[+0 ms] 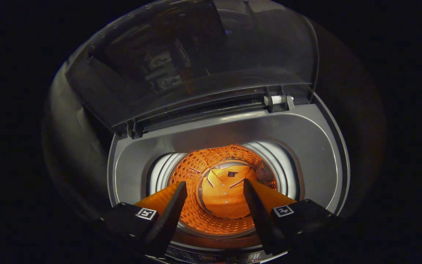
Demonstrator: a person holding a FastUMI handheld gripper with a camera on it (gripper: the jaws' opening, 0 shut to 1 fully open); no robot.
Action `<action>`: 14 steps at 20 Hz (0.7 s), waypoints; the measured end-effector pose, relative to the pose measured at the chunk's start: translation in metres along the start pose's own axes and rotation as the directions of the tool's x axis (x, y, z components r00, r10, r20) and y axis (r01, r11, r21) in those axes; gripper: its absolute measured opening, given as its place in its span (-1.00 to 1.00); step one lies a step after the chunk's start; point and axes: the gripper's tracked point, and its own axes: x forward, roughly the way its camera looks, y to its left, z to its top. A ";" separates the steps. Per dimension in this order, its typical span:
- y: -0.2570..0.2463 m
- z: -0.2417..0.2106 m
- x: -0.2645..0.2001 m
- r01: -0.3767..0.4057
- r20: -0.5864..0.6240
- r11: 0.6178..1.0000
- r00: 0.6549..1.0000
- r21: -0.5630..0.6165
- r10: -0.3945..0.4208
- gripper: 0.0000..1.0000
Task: Put the clothes into the washing machine and then close the washing machine lid.
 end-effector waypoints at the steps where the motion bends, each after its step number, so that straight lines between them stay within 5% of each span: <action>1: 0.000 0.003 0.000 0.008 0.014 1.000 1.000 -0.009 -0.008 0.99; 14: 0.015 0.071 -0.093 0.015 0.267 0.999 0.964 -0.032 -0.006 0.98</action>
